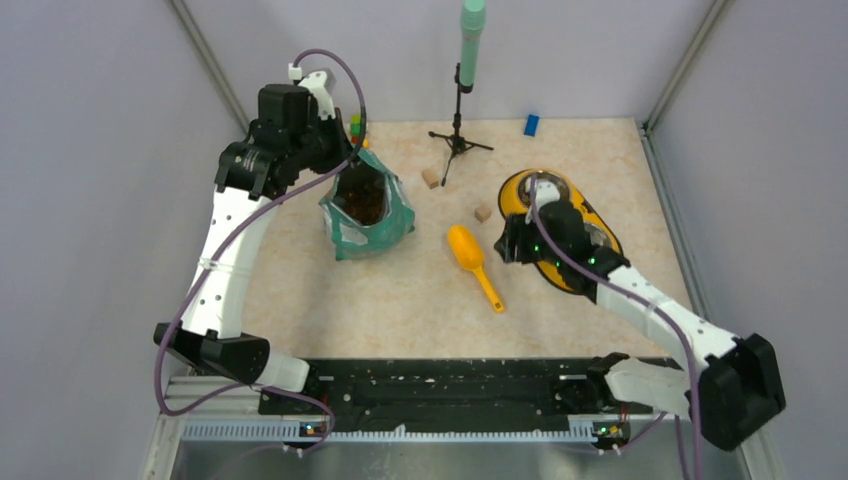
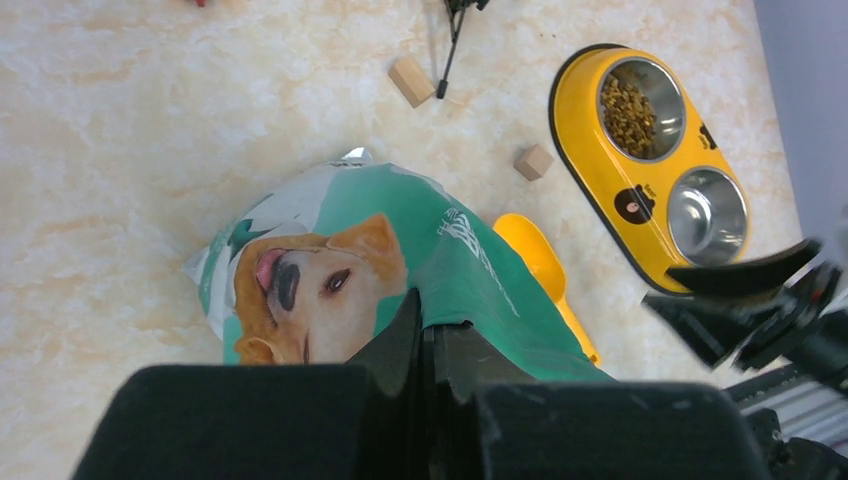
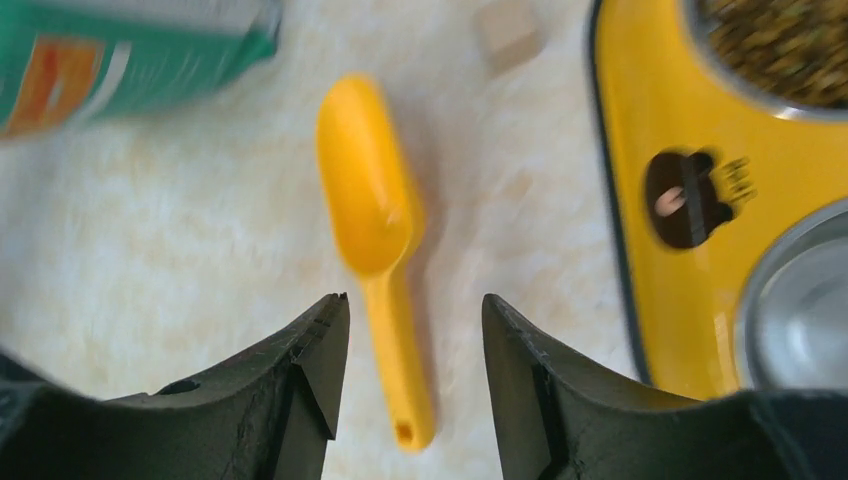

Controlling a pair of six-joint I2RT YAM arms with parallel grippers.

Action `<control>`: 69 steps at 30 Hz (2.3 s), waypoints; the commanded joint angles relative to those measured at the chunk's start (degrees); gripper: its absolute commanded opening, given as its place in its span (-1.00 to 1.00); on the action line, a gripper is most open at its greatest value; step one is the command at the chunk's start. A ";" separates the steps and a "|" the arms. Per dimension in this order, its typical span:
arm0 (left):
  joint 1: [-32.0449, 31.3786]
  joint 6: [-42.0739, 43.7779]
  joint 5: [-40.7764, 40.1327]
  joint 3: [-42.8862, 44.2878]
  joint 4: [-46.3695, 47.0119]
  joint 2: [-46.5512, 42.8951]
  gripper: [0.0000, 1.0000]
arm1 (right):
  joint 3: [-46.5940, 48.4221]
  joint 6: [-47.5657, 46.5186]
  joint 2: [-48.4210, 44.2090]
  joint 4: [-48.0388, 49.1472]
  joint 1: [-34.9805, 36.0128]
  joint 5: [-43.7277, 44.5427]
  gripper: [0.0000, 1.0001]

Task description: Serve the pet food

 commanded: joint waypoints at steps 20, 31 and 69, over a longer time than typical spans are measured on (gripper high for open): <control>-8.82 -7.62 5.18 3.39 10.81 1.07 -1.00 | -31.07 0.66 -18.43 22.56 23.65 18.78 0.13; -9.21 -8.79 5.76 2.94 11.38 0.88 -1.00 | -32.01 1.66 -10.89 27.80 31.25 29.94 0.15; -9.21 -8.69 4.71 1.69 9.44 -1.93 -1.00 | -32.11 18.91 10.36 29.47 42.80 50.39 -0.04</control>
